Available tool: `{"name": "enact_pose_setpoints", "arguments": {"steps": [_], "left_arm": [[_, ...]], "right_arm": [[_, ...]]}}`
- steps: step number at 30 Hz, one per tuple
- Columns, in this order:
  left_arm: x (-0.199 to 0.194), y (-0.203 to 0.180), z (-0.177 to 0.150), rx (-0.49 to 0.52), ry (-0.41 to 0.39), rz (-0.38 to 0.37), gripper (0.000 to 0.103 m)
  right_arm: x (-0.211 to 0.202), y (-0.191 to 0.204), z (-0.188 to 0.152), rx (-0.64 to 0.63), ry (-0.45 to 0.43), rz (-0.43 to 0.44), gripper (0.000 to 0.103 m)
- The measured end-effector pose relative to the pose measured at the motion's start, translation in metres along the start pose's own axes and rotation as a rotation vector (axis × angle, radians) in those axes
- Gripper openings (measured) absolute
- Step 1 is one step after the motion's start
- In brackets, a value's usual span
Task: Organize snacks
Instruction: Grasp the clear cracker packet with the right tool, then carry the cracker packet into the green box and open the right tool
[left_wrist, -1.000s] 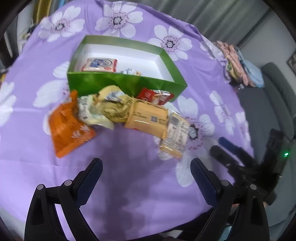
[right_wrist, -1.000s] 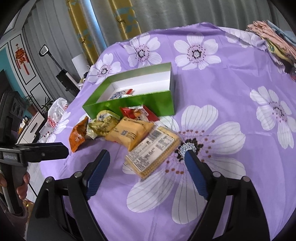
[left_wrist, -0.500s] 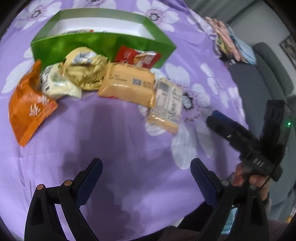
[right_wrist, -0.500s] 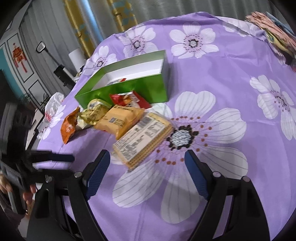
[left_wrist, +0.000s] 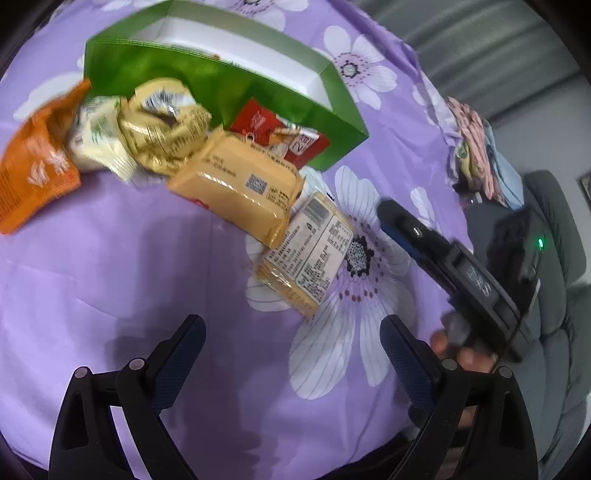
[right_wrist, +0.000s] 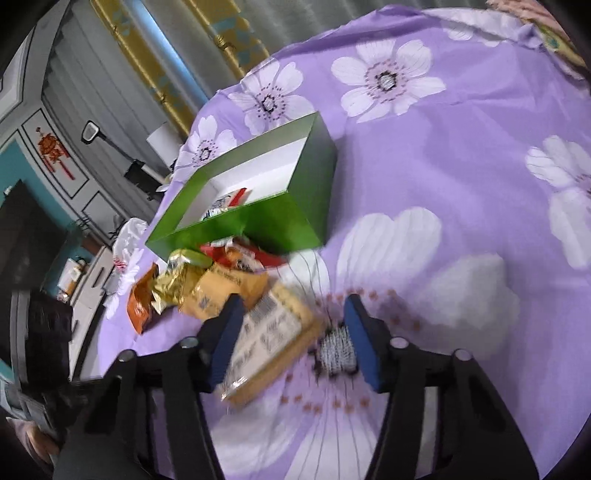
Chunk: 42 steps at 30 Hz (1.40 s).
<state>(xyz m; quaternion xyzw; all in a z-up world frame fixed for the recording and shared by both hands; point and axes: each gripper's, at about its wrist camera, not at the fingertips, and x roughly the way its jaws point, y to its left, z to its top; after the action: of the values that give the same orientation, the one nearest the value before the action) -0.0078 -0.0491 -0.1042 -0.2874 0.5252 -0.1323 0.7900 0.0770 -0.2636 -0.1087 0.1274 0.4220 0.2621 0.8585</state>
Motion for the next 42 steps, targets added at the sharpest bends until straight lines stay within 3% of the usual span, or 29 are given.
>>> {"name": "enact_pose_setpoints", "arguments": {"steps": [5, 10, 14, 19, 23, 25, 28, 33, 39, 42], "left_arm": [[0.014, -0.003, 0.003, -0.029, 0.006, 0.011, 0.079], [0.015, 0.0, 0.007, -0.04, -0.009, -0.001, 0.078], [0.011, 0.006, 0.002, -0.03, -0.016, 0.006, 0.07], [0.003, 0.014, 0.0, -0.021, -0.027, 0.012, 0.07], [0.005, 0.01, 0.004, 0.014, -0.007, 0.017, 0.07], [0.006, 0.007, 0.005, 0.045, 0.002, 0.04, 0.067], [0.007, 0.006, 0.005, 0.078, 0.013, 0.065, 0.061], [0.01, 0.004, 0.008, 0.123, 0.013, 0.107, 0.047], [0.008, 0.004, 0.009, 0.161, 0.001, 0.123, 0.044], [0.005, 0.003, 0.008, 0.169, -0.001, 0.126, 0.044]], "right_arm": [[0.036, -0.006, 0.01, 0.005, 0.107, 0.054, 0.04], [0.039, -0.004, -0.004, 0.019, 0.181, 0.119, 0.025], [0.026, -0.002, -0.027, 0.05, 0.209, 0.149, 0.024], [0.006, 0.007, -0.054, 0.055, 0.238, 0.2, 0.027], [-0.001, 0.028, -0.064, -0.033, 0.245, 0.163, 0.035], [0.0, 0.033, -0.065, -0.046, 0.249, 0.167, 0.049], [0.001, 0.045, -0.069, -0.121, 0.239, 0.125, 0.054], [0.008, 0.065, -0.075, -0.289, 0.227, 0.0, 0.049], [0.009, 0.069, -0.079, -0.363, 0.213, -0.072, 0.04], [0.002, 0.068, -0.082, -0.342, 0.201, -0.072, 0.039]]}}
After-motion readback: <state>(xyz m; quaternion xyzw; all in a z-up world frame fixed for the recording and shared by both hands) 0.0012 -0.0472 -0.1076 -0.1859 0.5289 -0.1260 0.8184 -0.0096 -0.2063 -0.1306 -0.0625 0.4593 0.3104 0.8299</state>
